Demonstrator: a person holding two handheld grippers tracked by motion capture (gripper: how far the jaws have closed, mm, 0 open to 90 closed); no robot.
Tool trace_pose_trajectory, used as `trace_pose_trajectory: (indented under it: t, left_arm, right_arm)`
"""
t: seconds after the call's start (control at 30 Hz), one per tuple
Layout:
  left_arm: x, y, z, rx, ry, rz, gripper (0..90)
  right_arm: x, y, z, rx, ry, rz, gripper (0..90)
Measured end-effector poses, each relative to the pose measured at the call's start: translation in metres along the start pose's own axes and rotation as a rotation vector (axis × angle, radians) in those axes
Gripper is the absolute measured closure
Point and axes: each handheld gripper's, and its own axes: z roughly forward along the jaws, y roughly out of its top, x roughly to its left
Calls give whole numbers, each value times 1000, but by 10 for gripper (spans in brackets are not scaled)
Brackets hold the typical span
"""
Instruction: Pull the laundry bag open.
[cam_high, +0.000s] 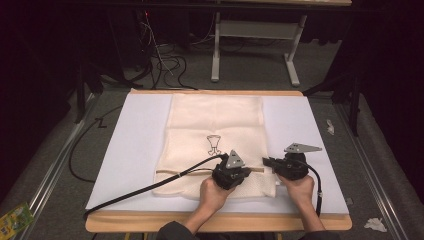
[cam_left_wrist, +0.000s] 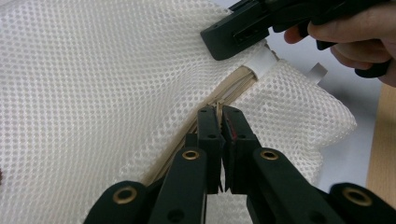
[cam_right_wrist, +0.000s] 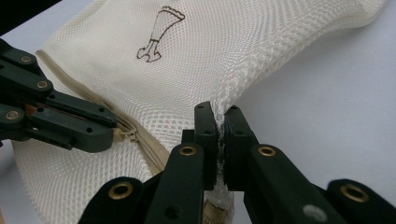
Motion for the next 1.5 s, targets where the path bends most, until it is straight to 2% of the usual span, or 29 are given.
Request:
trace_pose_trajectory:
  t: [0.33,0.43,1.27,1.43,1.5]
  left_arm:
    - [1,0,-3,-2,4,6,871]
    - [4,-1,-4,-3,1,-5,871]
    - [3,1,-12,7,19,16,870]
    - [10,-3,-18,-2,16,-21,871]
    - [10,-3,-20,0,21,-15,871]
  right_arm:
    - [1,0,0,-1,-1,-9,878]
    - [0,0,1,0,3,-4,878]
    - [2,0,2,0,2,-7,878]
    - [1,0,2,1,1,-2,878]
    - [2,1,2,-1,2,-8,878]
